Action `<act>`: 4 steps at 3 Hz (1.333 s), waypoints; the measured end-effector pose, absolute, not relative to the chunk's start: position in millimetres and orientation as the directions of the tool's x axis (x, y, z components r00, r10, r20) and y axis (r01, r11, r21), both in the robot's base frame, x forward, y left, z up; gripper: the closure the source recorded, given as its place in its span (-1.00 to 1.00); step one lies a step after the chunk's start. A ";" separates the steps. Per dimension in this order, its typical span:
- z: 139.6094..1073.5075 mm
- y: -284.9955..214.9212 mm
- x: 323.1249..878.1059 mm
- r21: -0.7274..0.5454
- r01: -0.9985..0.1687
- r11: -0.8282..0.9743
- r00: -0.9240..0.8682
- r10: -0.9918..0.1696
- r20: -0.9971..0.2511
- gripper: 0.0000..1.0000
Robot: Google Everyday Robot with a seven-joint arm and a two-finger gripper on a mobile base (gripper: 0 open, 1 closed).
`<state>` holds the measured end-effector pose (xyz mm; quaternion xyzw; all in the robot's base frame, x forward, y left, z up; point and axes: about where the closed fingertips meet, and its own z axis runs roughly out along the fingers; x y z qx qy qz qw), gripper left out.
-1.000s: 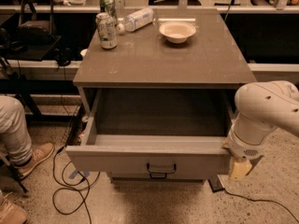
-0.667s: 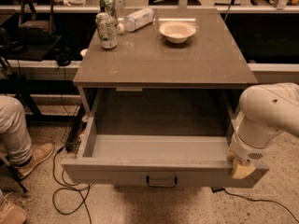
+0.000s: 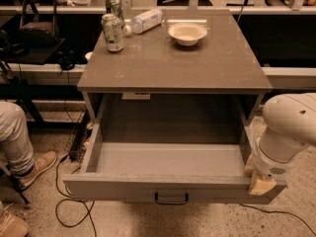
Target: Open top drawer
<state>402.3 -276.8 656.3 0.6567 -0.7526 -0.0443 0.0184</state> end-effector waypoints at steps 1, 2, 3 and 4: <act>656.3 -276.8 402.2 0.091 -0.987 0.134 -0.137 -0.990 -0.030 0.49; 656.6 -277.0 401.5 0.091 -0.987 0.134 -0.137 -0.990 -0.029 0.06; 662.4 -277.8 402.0 0.075 -0.989 0.130 -0.133 -0.991 -0.030 -0.57; 681.0 -279.3 403.3 0.026 -0.993 0.119 -0.120 -0.992 -0.026 -0.99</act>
Offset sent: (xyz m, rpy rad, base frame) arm 0.0000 0.0000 0.0000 0.0000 0.0000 0.0000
